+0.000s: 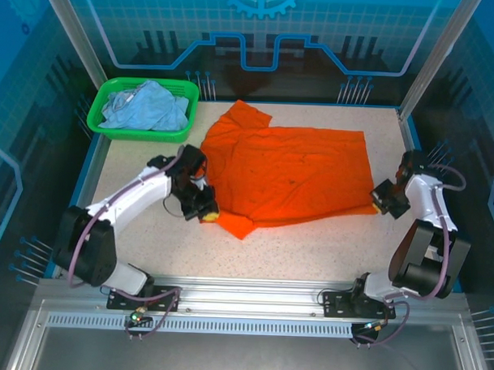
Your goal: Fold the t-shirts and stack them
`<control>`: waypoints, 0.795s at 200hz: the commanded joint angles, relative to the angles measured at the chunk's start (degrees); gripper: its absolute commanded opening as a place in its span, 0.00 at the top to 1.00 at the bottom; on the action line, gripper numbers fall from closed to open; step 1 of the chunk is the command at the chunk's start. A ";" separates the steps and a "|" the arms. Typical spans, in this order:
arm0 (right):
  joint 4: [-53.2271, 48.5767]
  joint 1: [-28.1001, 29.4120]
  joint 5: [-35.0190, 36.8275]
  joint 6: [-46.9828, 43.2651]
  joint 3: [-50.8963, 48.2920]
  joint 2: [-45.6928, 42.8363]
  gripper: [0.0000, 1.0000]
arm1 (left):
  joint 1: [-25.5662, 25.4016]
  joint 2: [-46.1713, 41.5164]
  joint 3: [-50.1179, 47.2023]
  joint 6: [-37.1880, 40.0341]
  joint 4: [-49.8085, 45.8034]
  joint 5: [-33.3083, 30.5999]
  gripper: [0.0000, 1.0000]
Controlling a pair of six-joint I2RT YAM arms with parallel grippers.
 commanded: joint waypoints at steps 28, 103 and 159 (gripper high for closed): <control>-2.06 3.43 -0.15 4.73 12.28 12.73 1.00 | 3.60 16.42 21.57 1.60 -4.27 2.51 1.00; -5.49 3.55 2.18 6.33 25.29 28.22 1.00 | 8.42 37.95 47.37 1.31 -11.89 -2.11 0.92; -6.39 2.43 0.47 6.92 28.01 29.64 0.61 | 9.38 38.99 57.30 4.25 -17.43 -10.65 0.28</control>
